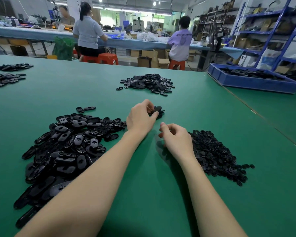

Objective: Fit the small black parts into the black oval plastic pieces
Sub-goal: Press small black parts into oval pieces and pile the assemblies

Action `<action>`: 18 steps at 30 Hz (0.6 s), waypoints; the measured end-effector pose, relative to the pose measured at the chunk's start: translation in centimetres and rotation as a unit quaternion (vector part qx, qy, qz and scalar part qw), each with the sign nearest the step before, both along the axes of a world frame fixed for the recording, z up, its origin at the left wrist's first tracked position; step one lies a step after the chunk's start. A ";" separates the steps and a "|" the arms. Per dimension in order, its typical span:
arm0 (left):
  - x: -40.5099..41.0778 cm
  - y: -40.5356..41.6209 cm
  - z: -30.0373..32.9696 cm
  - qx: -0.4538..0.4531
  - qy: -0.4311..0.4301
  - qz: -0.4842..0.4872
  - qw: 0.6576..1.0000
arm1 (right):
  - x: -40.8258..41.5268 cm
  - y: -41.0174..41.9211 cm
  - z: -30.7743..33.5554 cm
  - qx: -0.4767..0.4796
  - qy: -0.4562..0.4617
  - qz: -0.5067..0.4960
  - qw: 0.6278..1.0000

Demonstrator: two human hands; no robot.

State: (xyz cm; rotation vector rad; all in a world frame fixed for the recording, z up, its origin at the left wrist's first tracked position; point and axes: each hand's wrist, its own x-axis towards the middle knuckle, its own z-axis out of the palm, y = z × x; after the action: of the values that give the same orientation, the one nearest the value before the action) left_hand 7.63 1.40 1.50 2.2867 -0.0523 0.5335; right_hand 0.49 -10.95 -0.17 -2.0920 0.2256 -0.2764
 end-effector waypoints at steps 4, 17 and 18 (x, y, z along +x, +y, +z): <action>3.0 -0.9 0.1 0.005 0.034 0.028 0.999 | 0.1 0.1 0.0 -0.007 0.012 0.012 1.000; 3.0 -0.8 -0.1 0.047 0.034 0.034 0.998 | 0.1 0.2 0.5 -0.053 0.037 0.042 0.997; 2.5 -0.7 0.0 0.042 0.030 0.032 0.998 | 0.0 0.2 0.5 -0.063 0.040 0.044 0.996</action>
State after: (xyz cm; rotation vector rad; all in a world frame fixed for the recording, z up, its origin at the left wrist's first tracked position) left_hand 10.10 0.70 1.47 2.3916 0.0284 0.5028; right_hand 0.49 -10.71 0.37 -2.2334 0.1684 -0.1569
